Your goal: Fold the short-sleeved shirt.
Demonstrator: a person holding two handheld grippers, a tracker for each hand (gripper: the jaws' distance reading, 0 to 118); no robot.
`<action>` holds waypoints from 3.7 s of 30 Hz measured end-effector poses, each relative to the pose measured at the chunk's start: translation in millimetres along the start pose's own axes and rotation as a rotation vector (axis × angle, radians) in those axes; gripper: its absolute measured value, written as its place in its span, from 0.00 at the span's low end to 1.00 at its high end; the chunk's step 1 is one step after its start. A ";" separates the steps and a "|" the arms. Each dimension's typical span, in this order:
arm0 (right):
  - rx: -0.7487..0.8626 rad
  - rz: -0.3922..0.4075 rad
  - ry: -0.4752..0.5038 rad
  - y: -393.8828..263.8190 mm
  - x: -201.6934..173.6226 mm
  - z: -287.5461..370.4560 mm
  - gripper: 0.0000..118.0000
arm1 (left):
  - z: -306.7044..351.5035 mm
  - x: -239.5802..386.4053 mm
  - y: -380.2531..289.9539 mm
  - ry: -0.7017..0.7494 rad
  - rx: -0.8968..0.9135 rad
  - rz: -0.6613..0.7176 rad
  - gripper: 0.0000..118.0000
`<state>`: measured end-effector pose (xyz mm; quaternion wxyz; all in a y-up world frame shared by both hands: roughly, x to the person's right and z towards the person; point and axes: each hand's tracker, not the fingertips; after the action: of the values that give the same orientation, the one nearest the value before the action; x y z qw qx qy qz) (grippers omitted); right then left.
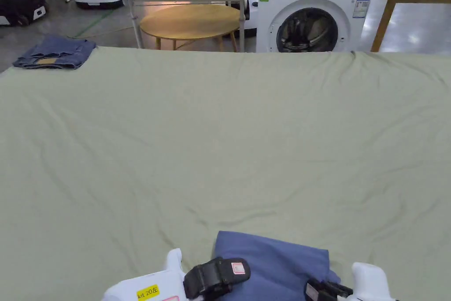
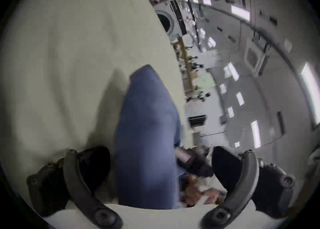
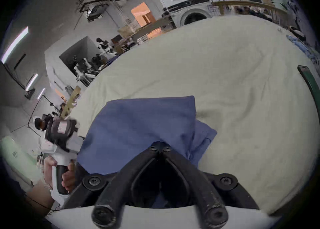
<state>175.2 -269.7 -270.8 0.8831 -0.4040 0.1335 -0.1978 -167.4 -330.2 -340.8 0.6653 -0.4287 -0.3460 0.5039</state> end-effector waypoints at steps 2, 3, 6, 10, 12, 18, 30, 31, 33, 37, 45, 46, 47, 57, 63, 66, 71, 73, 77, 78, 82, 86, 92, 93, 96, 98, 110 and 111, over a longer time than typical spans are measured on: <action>0.006 0.009 0.001 -0.9 -3.2 1.4 0.00 | -15.2 2.9 2.4 -0.027 -0.017 0.027 0.95; 0.007 0.015 -0.002 -0.8 -5.4 1.5 0.00 | -20.7 5.9 1.0 0.030 -0.002 0.009 0.77; 0.012 0.051 -0.025 0.7 -14.1 2.0 0.00 | -19.2 4.1 1.6 0.186 -0.008 -0.047 0.22; 0.061 0.139 0.000 5.9 -41.8 12.7 0.00 | 25.6 23.7 6.7 0.181 0.036 -0.103 0.22; 0.076 0.171 0.019 10.4 -57.9 16.2 0.00 | 68.8 27.6 24.0 0.230 0.069 -0.143 0.22; 0.090 0.227 0.064 21.2 -100.6 7.2 0.00 | 203.6 22.1 100.6 0.424 0.174 -0.220 0.22; 0.036 0.291 0.063 16.5 -146.1 -29.3 0.00 | 394.6 -32.3 266.7 0.636 0.237 -0.164 0.22; 0.033 0.291 0.057 16.6 -147.5 -31.7 0.00 | 391.7 -36.3 265.8 0.650 0.222 -0.156 0.22; 0.027 0.291 0.053 17.7 -149.5 -35.4 0.00 | 388.1 -40.3 266.0 0.712 0.214 -0.150 0.51; 0.029 0.297 0.054 21.1 -152.6 -36.8 0.00 | 416.9 -30.8 262.9 0.659 0.324 -0.141 0.89; 0.071 0.292 0.080 24.7 -153.5 -23.3 0.00 | 476.0 -0.7 233.6 0.663 0.608 0.014 0.00; 0.078 0.293 0.082 24.3 -154.3 -19.0 0.00 | 472.2 5.2 226.9 0.758 0.608 -0.014 0.00; 0.084 0.298 0.080 24.9 -153.5 -15.2 0.00 | 477.2 -0.6 234.9 0.801 0.602 -0.035 0.00; 0.298 0.357 -0.138 106.2 -120.6 41.1 0.00 | 292.7 149.6 177.9 1.014 0.645 -0.656 0.00; 0.543 0.393 -0.306 184.7 -119.8 102.0 0.00 | 156.6 268.7 106.1 0.824 0.786 -0.984 0.00; 0.653 0.394 -0.368 204.8 -122.8 126.6 0.00 | 101.1 314.4 80.8 0.772 0.771 -1.096 0.00; 0.735 0.386 -0.418 206.3 -125.6 159.8 0.00 | 55.3 357.9 51.8 0.725 0.802 -1.154 0.00; 0.747 0.387 -0.384 205.6 -127.7 168.2 0.00 | 45.9 366.7 44.4 0.724 0.785 -1.207 0.00; 0.740 0.418 -0.374 206.6 -131.3 170.1 0.00 | 33.2 374.5 40.2 0.733 0.767 -1.240 0.00; 0.742 0.408 -0.356 209.0 -128.7 168.7 0.00 | 32.9 373.9 38.7 0.728 0.769 -1.243 0.00; 0.737 0.386 -0.336 210.4 -123.0 164.9 0.02 | 30.3 369.4 38.9 0.731 0.764 -1.242 0.00; 0.749 0.381 -0.324 210.0 -124.7 163.6 0.60 | 31.0 364.8 40.8 0.725 0.757 -1.233 0.50; 0.766 0.395 -0.314 208.5 -125.6 159.4 0.93 | 34.7 363.8 42.3 0.702 0.771 -1.240 0.97; 0.770 0.395 -0.326 208.7 -126.0 159.0 0.93 | 36.1 365.1 43.1 0.700 0.771 -1.238 0.97; 0.731 0.407 -0.339 210.0 -129.7 157.0 0.94 | 38.9 366.3 45.8 0.698 0.761 -1.223 0.97; 0.727 0.401 -0.296 208.8 -131.6 157.4 0.94 | 39.8 366.6 45.8 0.698 0.765 -1.221 0.97; 0.707 0.302 -0.342 207.4 -144.8 170.4 0.94 | 48.1 366.8 43.3 0.680 0.767 -1.199 0.97; 0.713 0.304 -0.352 206.8 -145.2 170.9 0.94 | 48.5 366.1 42.7 0.679 0.765 -1.198 0.97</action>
<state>164.0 32.7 -309.3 0.9960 -0.0766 -0.0378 -0.0269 -134.1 40.0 -350.6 0.9942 -0.0408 -0.0986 -0.0148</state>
